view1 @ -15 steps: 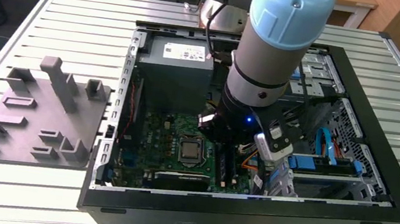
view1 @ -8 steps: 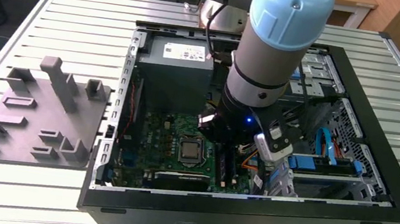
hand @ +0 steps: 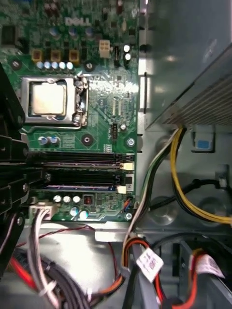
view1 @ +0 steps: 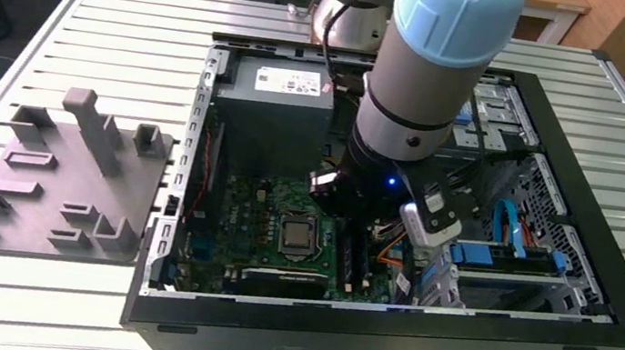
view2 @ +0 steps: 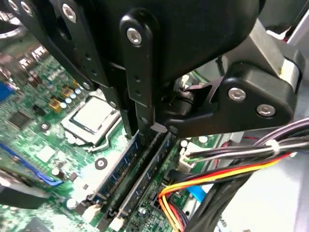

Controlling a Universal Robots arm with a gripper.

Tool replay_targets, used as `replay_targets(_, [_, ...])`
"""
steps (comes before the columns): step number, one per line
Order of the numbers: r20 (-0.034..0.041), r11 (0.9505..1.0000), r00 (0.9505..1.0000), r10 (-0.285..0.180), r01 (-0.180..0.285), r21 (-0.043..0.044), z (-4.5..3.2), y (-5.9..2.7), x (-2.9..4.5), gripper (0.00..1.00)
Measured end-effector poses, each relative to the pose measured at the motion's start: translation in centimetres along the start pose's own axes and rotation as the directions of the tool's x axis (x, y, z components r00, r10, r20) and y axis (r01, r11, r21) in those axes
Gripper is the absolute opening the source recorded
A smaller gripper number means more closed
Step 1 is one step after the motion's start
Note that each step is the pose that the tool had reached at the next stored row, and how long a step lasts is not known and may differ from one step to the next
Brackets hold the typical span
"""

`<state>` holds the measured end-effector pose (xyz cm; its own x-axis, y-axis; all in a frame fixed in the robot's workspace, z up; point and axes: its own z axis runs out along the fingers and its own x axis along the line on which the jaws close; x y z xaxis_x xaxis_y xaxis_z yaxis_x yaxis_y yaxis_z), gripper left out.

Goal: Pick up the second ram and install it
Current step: 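Insert the second ram into the second slot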

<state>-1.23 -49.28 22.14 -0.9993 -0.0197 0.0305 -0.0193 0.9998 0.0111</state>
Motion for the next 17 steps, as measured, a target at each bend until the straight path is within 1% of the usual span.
replay_targets(4, [0.0010,1.0000,1.0000,0.000,0.000,-0.0002,-1.82,0.09,0.07,0.21])
replay_targets(7, [0.0031,1.0000,1.0000,0.000,0.000,-0.0003,-2.81,0.20,0.14,0.20])
replay_targets(8, [0.0039,1.0000,1.0000,0.000,0.000,-0.0002,-3.15,0.21,0.17,0.13])
replay_targets(9, [0.0046,1.0000,1.0000,0.000,0.000,-0.0001,-3.49,0.22,0.18,0.10])
replay_targets(11, [0.0061,1.0000,1.0000,0.000,0.000,-0.0002,-4.17,0.24,0.24,0.10])
replay_targets(12, [0.0062,1.0000,1.0000,0.000,0.000,-0.0001,-4.31,0.24,0.24,0.10])
replay_targets(17, [0.0063,1.0000,1.0000,0.000,0.000,-0.0008,-4.31,0.24,0.24,0.10])
